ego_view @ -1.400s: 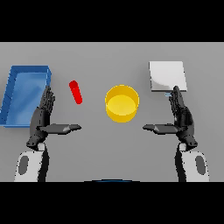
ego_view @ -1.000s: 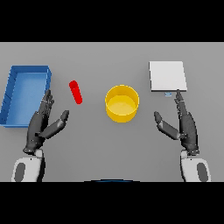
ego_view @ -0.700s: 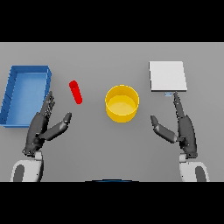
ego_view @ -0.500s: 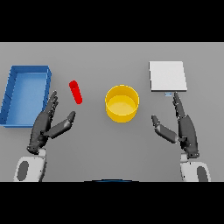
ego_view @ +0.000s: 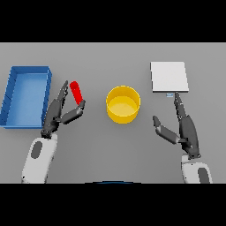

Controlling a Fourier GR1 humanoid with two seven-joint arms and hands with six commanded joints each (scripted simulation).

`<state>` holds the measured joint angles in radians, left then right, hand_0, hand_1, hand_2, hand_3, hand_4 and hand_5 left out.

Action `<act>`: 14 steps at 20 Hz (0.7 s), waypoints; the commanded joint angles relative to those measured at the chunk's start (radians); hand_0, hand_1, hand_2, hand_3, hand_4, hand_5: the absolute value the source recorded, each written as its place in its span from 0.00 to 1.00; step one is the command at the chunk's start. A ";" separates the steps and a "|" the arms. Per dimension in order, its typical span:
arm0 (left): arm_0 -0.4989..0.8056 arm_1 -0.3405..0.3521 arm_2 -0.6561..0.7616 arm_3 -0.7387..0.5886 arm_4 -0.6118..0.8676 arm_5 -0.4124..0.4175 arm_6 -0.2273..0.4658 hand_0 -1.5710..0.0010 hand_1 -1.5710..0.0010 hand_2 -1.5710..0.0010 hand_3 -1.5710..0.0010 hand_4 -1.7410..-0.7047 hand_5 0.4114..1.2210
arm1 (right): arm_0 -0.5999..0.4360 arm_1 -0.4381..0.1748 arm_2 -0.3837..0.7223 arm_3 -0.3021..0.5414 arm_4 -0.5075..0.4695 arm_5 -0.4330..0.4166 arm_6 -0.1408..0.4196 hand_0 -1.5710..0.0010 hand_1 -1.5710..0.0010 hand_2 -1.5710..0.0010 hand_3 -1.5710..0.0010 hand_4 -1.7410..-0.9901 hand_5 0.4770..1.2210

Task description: Pick up the red beaker and tilt it to pour out 1 green nut into yellow bowl. Pick up the yellow bowl and place it on the metallic measuring scale.

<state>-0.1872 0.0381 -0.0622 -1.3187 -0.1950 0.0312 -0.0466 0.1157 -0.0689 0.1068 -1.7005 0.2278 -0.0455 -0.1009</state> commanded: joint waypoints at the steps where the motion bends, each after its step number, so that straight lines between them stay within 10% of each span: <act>1: -0.023 0.007 0.014 0.034 0.004 0.000 -0.010 1.00 1.00 1.00 1.00 0.46 0.32 | 0.008 -0.002 0.004 -0.001 0.007 -0.001 -0.014 1.00 1.00 1.00 1.00 0.62 0.21; 14: -0.234 0.001 0.060 0.277 0.004 0.003 -0.029 1.00 1.00 1.00 1.00 0.44 0.34 | 0.010 -0.010 -0.013 -0.022 -0.014 0.003 0.009 1.00 1.00 1.00 1.00 0.63 0.22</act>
<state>-0.4214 0.0394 -0.0024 -1.0413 -0.1910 0.0340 -0.0743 0.1259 -0.0792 0.0938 -1.7221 0.2134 -0.0425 -0.0929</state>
